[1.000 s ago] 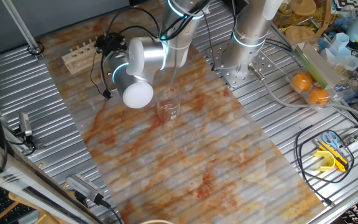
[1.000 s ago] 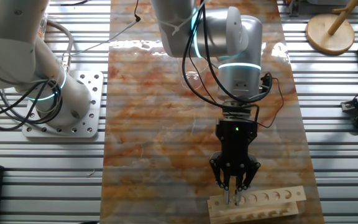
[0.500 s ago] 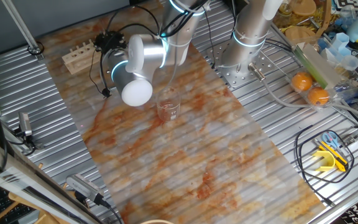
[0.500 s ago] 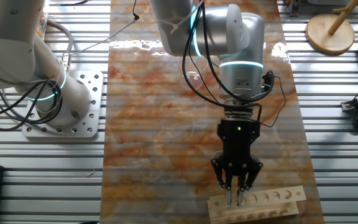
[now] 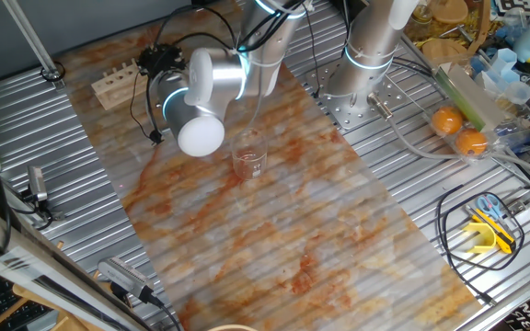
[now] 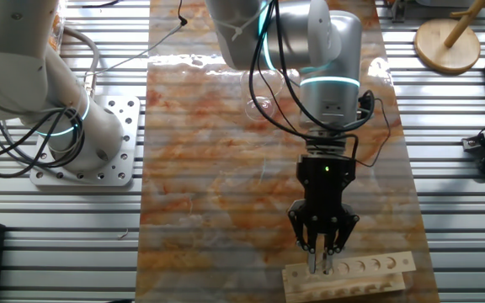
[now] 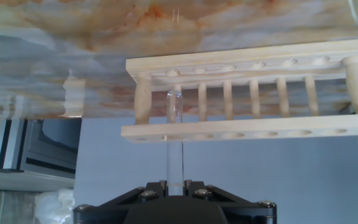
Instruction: Pour out the test tube
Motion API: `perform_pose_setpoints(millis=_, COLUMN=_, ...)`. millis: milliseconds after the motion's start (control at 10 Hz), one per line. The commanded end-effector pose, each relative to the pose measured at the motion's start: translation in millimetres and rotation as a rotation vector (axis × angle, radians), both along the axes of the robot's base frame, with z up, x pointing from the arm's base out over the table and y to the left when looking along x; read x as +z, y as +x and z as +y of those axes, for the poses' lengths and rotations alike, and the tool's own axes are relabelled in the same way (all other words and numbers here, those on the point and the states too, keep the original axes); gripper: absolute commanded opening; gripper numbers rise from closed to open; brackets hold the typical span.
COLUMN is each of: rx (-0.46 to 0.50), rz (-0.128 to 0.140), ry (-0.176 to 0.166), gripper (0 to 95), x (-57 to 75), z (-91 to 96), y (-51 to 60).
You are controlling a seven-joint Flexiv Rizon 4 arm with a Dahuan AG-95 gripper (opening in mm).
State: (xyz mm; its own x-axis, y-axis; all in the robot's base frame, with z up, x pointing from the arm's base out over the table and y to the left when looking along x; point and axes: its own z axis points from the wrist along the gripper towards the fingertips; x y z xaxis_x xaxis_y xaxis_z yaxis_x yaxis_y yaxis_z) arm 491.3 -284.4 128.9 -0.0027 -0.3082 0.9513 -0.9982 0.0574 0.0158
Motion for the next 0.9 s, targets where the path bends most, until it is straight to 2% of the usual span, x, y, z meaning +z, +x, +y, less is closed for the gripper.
perform_pose_setpoints(millis=100, rx=0.003, rz=0.005, ry=-0.001, gripper=0.0, x=3.2, z=1.2, y=0.2)
perform_pose_setpoints(millis=900, rx=0.025, rz=0.012, ry=-0.028, gripper=0.0, x=4.5, z=2.2, y=1.8)
